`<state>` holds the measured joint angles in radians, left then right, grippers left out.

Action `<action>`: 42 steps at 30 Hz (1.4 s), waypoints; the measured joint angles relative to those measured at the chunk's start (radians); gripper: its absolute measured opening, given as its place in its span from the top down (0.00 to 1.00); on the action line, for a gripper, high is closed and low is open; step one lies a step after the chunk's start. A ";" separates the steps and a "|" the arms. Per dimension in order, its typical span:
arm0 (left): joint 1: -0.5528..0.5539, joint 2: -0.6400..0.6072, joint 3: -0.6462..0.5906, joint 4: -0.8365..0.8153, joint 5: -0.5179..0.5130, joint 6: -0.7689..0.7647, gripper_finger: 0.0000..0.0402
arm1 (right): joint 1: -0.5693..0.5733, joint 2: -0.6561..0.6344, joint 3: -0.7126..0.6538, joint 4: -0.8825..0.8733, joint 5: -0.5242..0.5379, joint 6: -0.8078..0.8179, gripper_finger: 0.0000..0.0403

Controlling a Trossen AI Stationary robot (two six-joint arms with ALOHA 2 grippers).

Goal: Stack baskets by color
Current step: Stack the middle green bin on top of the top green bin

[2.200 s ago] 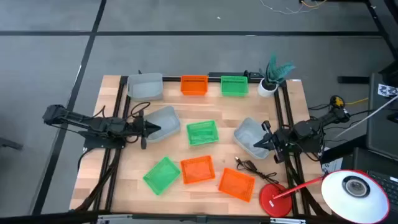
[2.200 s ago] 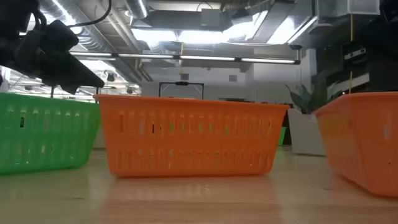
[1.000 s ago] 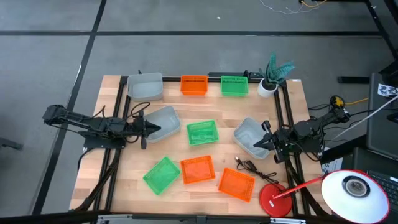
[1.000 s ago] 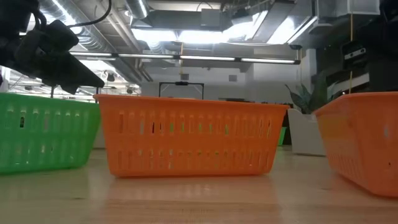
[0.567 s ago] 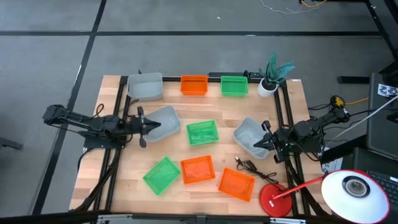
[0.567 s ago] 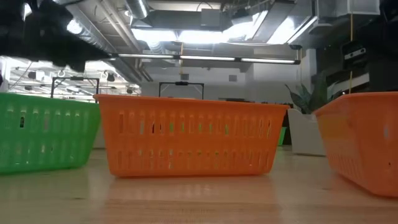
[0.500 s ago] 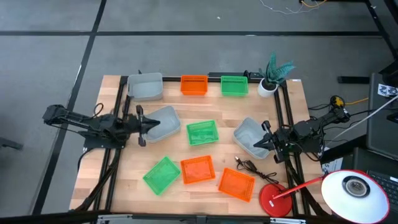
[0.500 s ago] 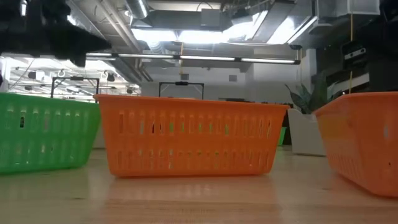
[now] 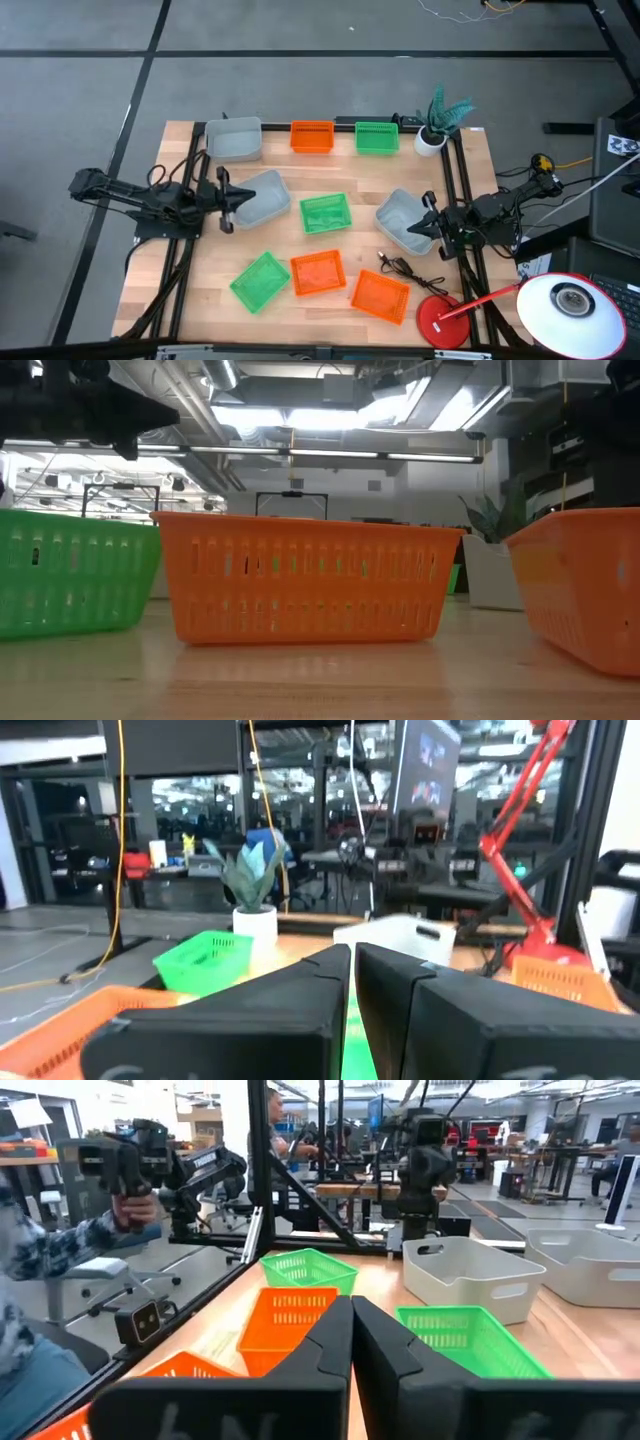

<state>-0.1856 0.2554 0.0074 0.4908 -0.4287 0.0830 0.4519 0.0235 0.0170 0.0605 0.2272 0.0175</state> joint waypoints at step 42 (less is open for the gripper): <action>0.396 0.179 0.219 0.170 -0.048 0.425 0.97 | -0.026 0.159 0.199 0.577 0.654 -0.559 0.98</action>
<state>0.2104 0.4339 0.2268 0.6609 -0.4772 0.5078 0.4260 0.1822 0.2163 0.6378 0.8814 -0.5418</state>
